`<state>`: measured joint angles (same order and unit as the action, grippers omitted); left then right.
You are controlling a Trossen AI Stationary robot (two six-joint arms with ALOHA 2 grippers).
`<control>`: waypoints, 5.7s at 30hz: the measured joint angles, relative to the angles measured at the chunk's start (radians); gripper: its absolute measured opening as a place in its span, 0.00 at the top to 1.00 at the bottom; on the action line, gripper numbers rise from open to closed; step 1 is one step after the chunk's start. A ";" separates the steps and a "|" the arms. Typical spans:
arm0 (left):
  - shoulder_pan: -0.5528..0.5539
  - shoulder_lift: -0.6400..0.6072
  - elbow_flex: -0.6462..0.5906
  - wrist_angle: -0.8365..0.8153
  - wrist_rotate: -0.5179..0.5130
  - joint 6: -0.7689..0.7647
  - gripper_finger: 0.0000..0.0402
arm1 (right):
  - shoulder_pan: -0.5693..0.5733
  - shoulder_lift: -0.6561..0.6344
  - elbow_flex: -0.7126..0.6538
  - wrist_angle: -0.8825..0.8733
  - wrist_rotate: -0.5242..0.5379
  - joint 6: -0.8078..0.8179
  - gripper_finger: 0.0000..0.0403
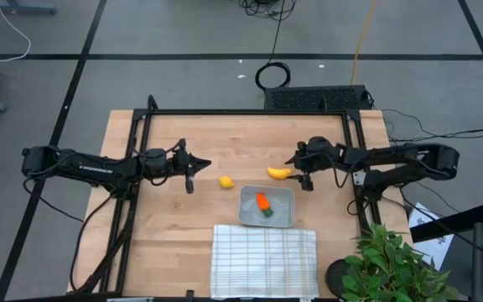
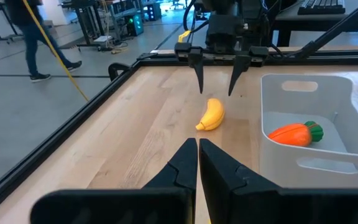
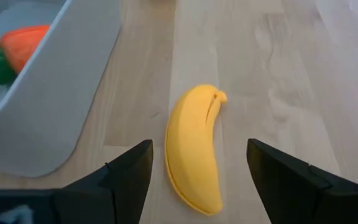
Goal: Pick and placing Produce into tupperware
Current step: Put the banana into the gray bin
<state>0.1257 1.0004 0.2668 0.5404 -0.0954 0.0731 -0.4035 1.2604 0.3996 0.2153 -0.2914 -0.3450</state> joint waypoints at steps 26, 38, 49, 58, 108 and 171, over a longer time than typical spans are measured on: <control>0.000 0.000 0.000 -0.030 0.000 0.010 0.95 | 0.026 0.184 0.001 0.097 0.003 0.049 0.38; 0.000 0.000 0.000 -0.030 0.000 0.007 0.95 | 0.026 0.236 0.002 0.133 0.003 0.050 0.48; 0.000 0.000 0.000 -0.029 0.000 0.008 0.95 | 0.026 0.233 0.002 0.131 0.002 0.059 0.72; 0.000 0.000 0.000 -0.029 0.000 0.002 0.95 | 0.025 0.163 0.000 0.142 0.007 0.078 0.68; 0.000 0.000 0.000 -0.014 -0.011 0.074 0.95 | 0.107 -0.150 0.210 -0.185 -0.002 0.124 0.70; -0.004 0.000 0.000 -0.013 -0.001 -0.007 0.95 | 0.482 0.190 0.215 0.128 -0.024 0.502 0.70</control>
<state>0.1219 1.0000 0.2668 0.5278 -0.0965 0.0661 0.0787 1.4505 0.6141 0.3432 -0.3157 0.1574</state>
